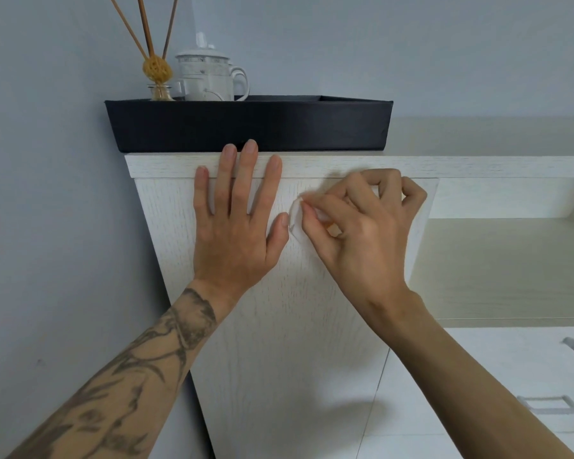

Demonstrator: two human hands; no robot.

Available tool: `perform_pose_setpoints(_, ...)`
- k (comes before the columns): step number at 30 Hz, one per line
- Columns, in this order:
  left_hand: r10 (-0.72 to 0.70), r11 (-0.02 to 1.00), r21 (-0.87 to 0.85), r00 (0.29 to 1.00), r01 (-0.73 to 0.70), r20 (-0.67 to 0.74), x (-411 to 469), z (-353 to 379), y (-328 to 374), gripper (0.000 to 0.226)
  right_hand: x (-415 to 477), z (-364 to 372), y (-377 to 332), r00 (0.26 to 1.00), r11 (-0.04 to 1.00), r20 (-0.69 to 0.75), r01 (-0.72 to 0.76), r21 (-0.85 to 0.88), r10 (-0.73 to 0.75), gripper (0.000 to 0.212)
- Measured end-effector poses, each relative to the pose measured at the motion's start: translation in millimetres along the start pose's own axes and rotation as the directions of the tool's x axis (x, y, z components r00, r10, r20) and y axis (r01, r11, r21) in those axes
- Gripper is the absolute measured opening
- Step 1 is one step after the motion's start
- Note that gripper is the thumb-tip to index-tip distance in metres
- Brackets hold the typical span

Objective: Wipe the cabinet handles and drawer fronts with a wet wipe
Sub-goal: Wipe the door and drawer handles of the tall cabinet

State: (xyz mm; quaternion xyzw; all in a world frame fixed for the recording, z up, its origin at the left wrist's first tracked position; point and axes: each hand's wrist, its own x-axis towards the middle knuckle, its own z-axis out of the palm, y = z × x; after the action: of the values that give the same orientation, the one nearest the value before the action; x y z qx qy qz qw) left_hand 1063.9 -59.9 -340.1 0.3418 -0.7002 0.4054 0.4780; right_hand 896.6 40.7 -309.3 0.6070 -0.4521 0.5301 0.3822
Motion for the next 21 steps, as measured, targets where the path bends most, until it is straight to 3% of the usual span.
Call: perform_pose_setpoints(21,0.004,1.0,0.007,1.0,-0.004,0.005,0,1,0,0.074,-9,1,12,0.999,0.994,-0.05,0.011,0.109,-0.006,0.006)
